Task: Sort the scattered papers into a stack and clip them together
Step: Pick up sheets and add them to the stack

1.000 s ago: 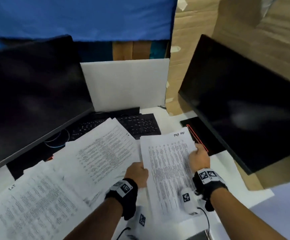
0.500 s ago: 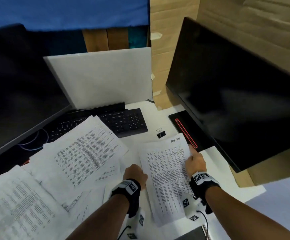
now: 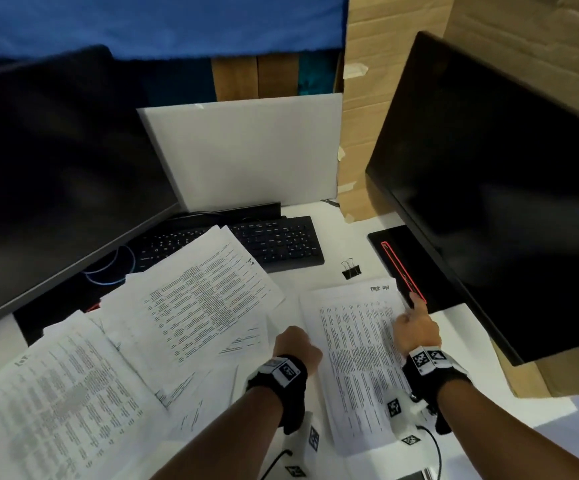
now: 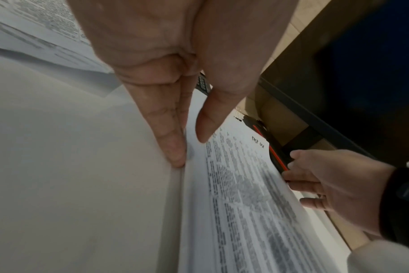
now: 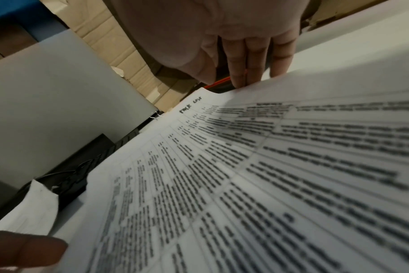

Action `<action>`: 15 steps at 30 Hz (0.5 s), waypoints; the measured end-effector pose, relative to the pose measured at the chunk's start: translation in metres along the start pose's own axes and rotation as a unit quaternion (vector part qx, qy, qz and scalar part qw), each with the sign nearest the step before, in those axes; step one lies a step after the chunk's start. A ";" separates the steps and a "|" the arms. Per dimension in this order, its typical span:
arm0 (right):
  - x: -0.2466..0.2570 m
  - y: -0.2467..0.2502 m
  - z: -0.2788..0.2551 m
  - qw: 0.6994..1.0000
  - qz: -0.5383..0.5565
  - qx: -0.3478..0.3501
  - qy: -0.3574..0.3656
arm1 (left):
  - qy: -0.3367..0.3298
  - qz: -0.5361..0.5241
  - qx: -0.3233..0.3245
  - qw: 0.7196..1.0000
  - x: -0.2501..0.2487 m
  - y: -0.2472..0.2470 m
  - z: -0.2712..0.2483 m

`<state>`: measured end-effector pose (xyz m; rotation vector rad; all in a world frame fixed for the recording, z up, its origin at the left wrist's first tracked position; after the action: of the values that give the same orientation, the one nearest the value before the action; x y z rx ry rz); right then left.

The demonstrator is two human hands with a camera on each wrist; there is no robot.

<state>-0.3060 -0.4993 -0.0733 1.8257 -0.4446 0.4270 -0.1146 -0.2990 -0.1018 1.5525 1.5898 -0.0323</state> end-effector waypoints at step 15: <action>0.246 -0.179 -0.219 0.861 -0.056 0.346 0.369 | 0.018 -0.065 -0.216 0.974 0.189 0.236 -0.055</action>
<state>-0.0189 -0.2616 -0.0353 2.1495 0.4090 1.2656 0.0808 -0.0672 -0.0525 1.1153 1.5968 0.2564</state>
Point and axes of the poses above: each hand's wrist, its own z-axis towards the middle knuckle, its own y-axis out of the back of the hand, x = y × z, the point moved 10 cm from there along z, towards the middle knuckle, and after that the axes turned 3 degrees about -y, right-handed, at the moved point
